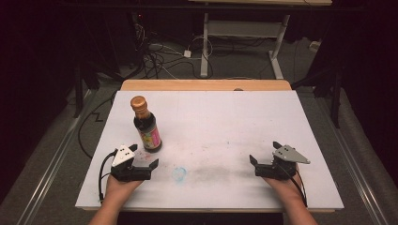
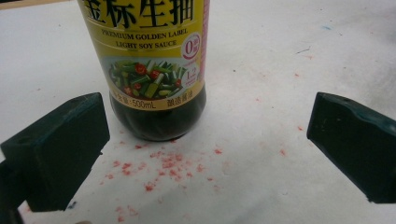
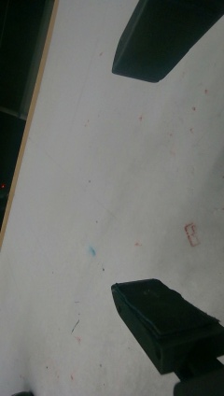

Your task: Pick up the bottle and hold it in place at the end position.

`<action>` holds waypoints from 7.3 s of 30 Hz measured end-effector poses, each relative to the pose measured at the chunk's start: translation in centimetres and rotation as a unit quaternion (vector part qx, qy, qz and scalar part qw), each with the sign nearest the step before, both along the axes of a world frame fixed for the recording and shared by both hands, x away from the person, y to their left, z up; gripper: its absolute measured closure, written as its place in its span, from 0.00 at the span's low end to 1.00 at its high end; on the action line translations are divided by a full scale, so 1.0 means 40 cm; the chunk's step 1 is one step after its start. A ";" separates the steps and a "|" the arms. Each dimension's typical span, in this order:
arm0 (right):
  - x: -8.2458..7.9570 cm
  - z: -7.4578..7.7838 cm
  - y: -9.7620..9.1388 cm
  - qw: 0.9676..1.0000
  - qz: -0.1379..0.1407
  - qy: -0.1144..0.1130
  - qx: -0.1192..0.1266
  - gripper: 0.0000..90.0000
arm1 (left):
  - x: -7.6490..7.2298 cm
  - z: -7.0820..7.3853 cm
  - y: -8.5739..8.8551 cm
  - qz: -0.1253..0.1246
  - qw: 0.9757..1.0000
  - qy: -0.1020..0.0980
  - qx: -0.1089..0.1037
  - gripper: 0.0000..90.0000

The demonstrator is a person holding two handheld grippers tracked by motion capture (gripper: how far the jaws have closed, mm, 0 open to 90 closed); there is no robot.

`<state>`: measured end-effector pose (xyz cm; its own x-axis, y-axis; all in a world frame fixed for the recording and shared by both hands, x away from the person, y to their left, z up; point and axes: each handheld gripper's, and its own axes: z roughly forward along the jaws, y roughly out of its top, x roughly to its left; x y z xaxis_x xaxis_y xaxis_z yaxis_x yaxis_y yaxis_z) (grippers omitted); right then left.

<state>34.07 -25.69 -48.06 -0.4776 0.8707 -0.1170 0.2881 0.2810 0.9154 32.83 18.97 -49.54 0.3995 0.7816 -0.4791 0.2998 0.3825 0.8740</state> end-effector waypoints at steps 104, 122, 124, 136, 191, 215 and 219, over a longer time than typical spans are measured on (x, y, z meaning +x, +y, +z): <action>-0.019 0.017 -0.049 0.999 -0.011 -0.006 0.032 0.01 | 0.151 0.173 -0.060 -0.002 0.999 -0.037 -0.024 0.32; -0.021 0.019 -0.054 0.999 -0.012 -0.007 0.032 0.01 | 0.161 0.196 -0.199 -0.070 0.996 -0.042 -0.025 0.32; -0.021 0.019 -0.055 0.999 -0.012 -0.007 0.032 0.01 | 0.161 0.194 -0.215 -0.078 0.996 -0.042 -0.024 0.32; -0.023 0.020 -0.060 0.999 -0.011 -0.010 0.033 0.01 | 0.159 0.185 -0.316 -0.121 0.992 -0.042 -0.019 0.32; 0.021 0.040 0.072 0.998 0.036 0.029 0.033 0.81 | 0.129 0.125 -0.382 -0.186 0.979 -0.057 -0.053 0.31; 0.079 0.092 0.169 0.996 0.078 0.021 0.032 1.00 | 0.129 0.096 -0.372 -0.184 0.982 -0.036 -0.034 0.25; 0.085 0.110 0.187 0.995 0.088 0.015 0.033 1.00 | 0.123 0.097 -0.374 -0.184 0.982 -0.044 -0.028 0.28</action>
